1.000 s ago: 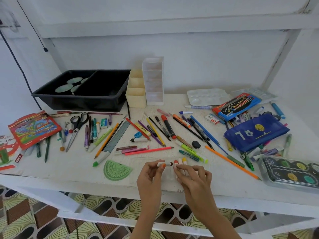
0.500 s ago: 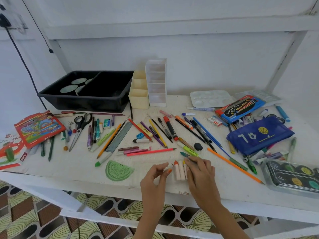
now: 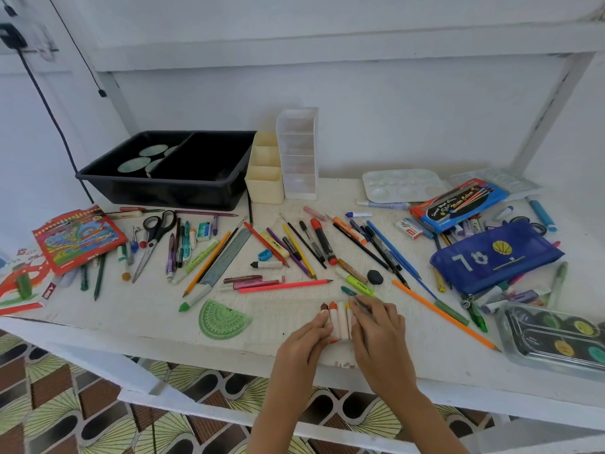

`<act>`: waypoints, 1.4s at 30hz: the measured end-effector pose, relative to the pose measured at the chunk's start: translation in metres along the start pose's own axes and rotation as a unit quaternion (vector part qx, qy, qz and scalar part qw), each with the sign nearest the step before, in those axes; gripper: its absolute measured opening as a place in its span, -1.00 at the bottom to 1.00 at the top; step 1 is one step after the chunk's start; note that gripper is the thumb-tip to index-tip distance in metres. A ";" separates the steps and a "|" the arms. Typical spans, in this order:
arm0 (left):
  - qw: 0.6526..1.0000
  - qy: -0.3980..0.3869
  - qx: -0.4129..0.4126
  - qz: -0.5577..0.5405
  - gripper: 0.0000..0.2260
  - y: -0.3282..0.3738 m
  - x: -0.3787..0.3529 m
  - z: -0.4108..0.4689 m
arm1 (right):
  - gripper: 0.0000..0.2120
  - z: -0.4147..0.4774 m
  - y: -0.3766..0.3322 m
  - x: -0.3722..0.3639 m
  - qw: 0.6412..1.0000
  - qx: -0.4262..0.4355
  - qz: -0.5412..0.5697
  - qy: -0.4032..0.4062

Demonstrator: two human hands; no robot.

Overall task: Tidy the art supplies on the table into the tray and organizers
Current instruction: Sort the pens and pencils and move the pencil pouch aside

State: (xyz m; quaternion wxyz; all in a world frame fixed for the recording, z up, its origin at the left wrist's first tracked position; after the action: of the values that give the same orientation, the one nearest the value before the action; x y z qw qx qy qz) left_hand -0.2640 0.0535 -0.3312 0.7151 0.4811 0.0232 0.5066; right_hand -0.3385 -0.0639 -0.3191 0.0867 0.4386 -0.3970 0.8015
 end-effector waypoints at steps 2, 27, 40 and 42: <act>0.998 -0.016 -0.026 0.049 -0.74 0.006 0.000 0.003 | -0.59 0.000 0.000 0.001 1.000 0.000 -0.004 0.004; 0.981 0.155 0.042 0.109 -0.84 0.027 0.042 0.006 | -0.82 0.008 -0.022 0.019 0.987 0.005 0.157 0.047; 0.973 0.055 0.040 0.220 -0.87 -0.046 0.097 0.076 | -0.67 0.057 -0.081 -0.036 0.968 -0.044 0.246 -0.031; 0.970 0.003 0.027 0.243 -0.85 -0.056 0.093 0.090 | -0.66 0.060 -0.083 -0.042 0.967 -0.060 0.246 -0.035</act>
State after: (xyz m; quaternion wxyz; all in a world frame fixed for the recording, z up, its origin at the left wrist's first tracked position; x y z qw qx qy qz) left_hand -0.1326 0.0612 -0.2806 0.5573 0.4900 -0.0782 0.6657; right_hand -0.2351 -0.0421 -0.2873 -0.1010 0.3496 -0.5430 0.7568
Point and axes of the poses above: each hand's wrist, its own z-axis towards the middle knuckle, its own x-axis out of the back of the hand, y = z × x, the point moved 10 cm from there along z, towards the middle knuckle, and after that the axes turned 15 degrees about -x, right-handed, at the moved point
